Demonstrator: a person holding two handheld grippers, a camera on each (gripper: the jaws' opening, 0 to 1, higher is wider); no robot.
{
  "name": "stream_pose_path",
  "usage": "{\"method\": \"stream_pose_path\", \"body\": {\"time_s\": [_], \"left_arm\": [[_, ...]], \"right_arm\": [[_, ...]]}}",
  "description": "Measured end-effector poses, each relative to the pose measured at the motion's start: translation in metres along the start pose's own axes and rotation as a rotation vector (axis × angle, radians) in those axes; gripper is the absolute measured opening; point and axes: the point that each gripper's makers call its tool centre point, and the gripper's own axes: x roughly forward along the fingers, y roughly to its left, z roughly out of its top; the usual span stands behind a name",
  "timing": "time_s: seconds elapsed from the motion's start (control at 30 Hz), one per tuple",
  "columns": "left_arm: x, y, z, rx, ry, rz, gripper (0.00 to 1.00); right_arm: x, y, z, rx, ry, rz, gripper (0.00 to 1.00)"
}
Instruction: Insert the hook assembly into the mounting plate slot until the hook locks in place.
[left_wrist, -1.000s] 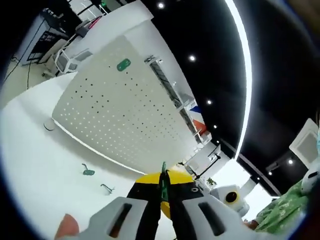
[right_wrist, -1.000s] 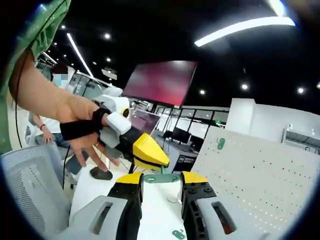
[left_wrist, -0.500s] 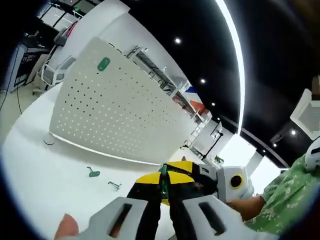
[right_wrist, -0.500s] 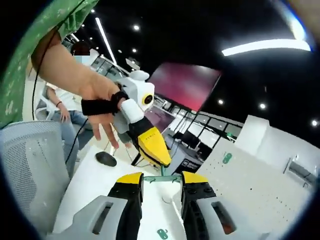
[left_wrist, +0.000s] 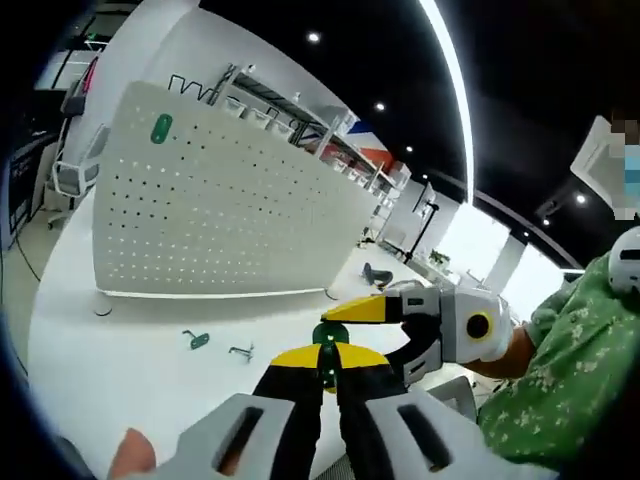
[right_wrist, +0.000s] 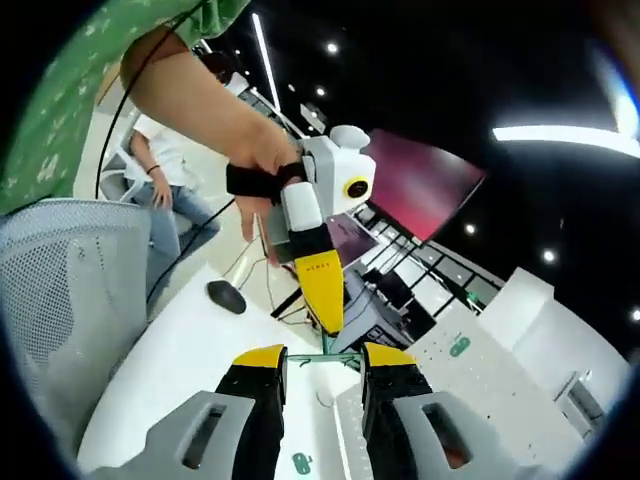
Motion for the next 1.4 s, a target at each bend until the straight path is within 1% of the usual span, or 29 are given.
{"method": "stream_pose_path", "body": {"time_s": [0.07,0.13,0.23,0.47,0.53,0.77,0.93,1.3,1.4], "left_arm": [[0.000,-0.001,-0.001,0.015,0.010,-0.001,0.04],[0.001,0.001,-0.004,0.042,0.032,0.015,0.06],[0.004,0.001,-0.008,0.052,0.051,0.019,0.07],[0.005,0.000,-0.012,0.039,0.070,0.007,0.06],[0.005,-0.003,-0.013,0.035,0.075,-0.005,0.04],[0.006,-0.003,-0.014,0.021,0.082,-0.007,0.04],[0.007,-0.002,-0.015,0.023,0.071,0.001,0.03],[0.009,0.001,-0.014,0.023,0.025,0.041,0.02],[0.009,0.002,-0.014,0.023,0.017,0.044,0.02]], "right_arm": [[0.000,0.000,0.001,0.000,-0.001,0.003,0.29],[0.000,0.002,0.000,-0.010,0.003,0.010,0.29],[0.001,0.005,0.000,-0.021,0.007,0.020,0.29],[0.002,0.008,0.002,-0.051,0.011,0.031,0.29],[0.002,0.009,0.002,-0.053,0.010,0.033,0.29],[0.001,0.010,0.001,-0.055,0.013,0.038,0.29],[0.001,0.010,-0.001,-0.043,0.023,0.035,0.29],[0.002,0.007,-0.005,0.041,0.039,0.012,0.30],[0.002,0.007,-0.006,0.035,0.040,0.007,0.30]]}}
